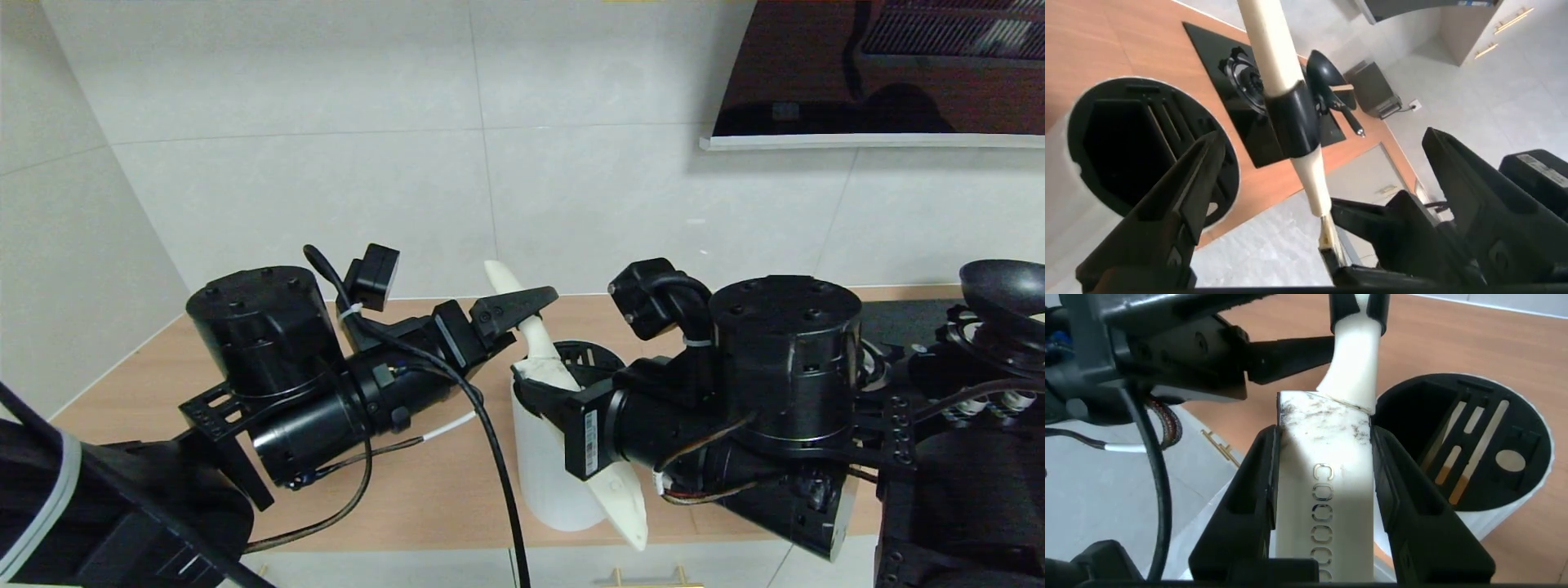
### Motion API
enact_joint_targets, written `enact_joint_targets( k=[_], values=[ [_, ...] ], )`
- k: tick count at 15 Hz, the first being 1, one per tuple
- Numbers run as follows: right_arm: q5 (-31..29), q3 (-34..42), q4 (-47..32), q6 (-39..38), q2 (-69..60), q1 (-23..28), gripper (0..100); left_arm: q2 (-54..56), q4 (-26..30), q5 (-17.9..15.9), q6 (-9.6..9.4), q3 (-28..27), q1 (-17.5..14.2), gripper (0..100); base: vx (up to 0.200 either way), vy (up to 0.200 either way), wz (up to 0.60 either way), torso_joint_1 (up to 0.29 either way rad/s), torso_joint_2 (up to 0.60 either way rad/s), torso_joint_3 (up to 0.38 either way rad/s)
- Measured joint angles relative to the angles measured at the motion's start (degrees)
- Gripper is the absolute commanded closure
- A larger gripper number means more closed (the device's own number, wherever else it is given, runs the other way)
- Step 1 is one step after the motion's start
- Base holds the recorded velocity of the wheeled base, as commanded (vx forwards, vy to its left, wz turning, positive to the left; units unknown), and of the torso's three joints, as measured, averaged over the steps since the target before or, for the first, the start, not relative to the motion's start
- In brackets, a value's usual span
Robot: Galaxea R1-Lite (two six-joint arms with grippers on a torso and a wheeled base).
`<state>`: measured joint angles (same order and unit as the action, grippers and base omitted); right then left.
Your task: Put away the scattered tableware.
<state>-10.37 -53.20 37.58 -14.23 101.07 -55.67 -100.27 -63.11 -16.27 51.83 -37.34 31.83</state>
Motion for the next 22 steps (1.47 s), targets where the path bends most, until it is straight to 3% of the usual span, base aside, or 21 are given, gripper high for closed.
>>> enact_joint_targets(
  k=[15, 16, 22],
  values=[
    [-0.07, 0.11, -0.01, 0.00, 0.02, -0.46, 100, -0.91, 0.02, 0.82, -0.02, -0.61, -0.02, 100, 0.000, 0.000, 0.00, 0.000, 0.00, 0.000],
    [-0.07, 0.09, -0.04, 0.00, 0.05, -0.44, 0, -0.91, 0.02, 0.82, 0.00, -0.61, -0.05, 100, 0.000, 0.000, 0.00, 0.000, 0.00, 0.000],
    [-0.18, 0.04, 0.05, 0.00, -0.13, -0.30, 0, -0.67, 0.09, 0.78, -0.02, -0.55, -0.02, 100, 0.000, 0.000, 0.00, 0.000, 0.00, 0.000]
  ],
)
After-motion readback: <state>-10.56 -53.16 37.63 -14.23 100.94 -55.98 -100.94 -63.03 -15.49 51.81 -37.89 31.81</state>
